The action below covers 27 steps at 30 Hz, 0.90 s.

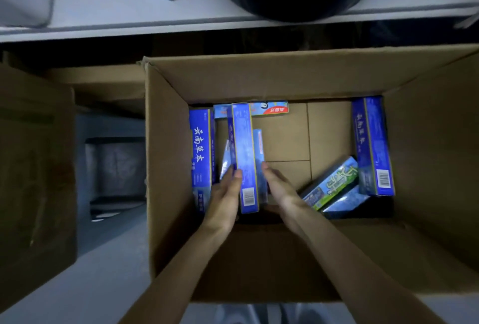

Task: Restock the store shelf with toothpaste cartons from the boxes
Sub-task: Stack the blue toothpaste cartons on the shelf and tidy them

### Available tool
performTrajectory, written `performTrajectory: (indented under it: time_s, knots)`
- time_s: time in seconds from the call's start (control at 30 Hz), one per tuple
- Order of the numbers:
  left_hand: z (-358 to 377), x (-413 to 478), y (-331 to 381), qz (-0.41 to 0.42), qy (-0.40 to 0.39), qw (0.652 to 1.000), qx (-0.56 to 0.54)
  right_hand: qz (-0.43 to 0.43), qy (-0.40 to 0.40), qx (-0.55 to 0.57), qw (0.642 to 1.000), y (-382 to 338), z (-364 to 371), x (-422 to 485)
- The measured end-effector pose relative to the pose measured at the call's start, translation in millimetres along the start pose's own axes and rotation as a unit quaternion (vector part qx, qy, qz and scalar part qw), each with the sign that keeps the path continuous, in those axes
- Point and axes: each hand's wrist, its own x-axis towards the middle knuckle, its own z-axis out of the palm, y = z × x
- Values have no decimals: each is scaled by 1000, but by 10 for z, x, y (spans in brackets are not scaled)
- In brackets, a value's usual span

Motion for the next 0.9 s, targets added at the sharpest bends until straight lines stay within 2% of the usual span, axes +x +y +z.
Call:
performTrajectory:
  time_s: [0.27, 0.43, 0.6, 0.9]
  knots:
    - [96, 1, 52, -20, 27, 998, -47, 27, -40, 70, 996, 12, -93, -83]
    - [197, -81, 173, -33, -1, 996, -80, 42, -85, 134, 987, 49, 13, -158]
    - [164, -133, 210, -30, 3, 994, -104, 21, -100, 153, 983, 63, 10, -215]
    - [86, -264, 239, -37, -23, 992, -120, -38, -75, 179, 980, 85, -98, -424]
